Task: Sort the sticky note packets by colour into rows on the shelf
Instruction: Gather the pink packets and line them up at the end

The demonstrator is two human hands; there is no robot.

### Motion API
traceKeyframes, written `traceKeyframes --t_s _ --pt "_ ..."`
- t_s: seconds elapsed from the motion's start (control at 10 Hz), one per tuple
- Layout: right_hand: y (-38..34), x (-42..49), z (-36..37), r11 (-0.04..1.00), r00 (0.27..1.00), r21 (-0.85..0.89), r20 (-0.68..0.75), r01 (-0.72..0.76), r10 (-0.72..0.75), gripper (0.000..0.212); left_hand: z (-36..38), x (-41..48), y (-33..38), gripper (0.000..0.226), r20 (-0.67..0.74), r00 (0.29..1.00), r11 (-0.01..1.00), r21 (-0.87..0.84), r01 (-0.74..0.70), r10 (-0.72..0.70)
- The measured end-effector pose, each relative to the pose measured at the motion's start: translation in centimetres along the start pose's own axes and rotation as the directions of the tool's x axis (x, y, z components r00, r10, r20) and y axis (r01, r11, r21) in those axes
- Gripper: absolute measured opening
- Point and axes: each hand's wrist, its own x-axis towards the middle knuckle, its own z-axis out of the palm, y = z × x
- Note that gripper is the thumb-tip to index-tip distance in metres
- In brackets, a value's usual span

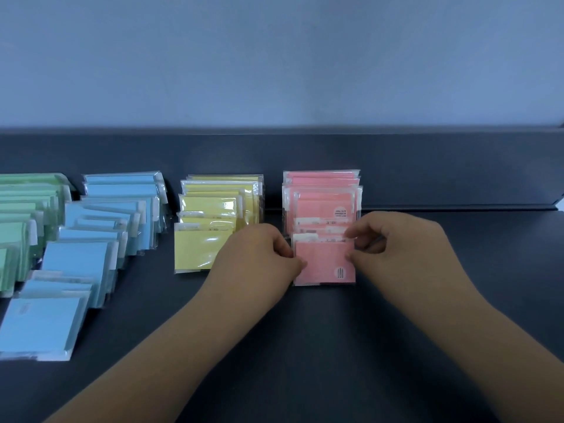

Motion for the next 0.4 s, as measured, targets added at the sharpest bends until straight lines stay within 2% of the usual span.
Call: traceKeyframes --t_s 0.3,0.4 --pt "0.51 -0.13 -0.08 0.998 0.999 0.038 -0.022 -0.042 0.043 0.028 -0.33 -0.22 -0.03 0.023 0.017 1.000 0.999 0.035 -0.009 0.009" --pt "0.62 -0.09 -0.46 0.997 0.998 0.060 -0.048 -0.039 0.042 0.024 -0.31 -0.67 0.03 0.026 -0.021 0.999 0.998 0.058 -0.026 0.027"
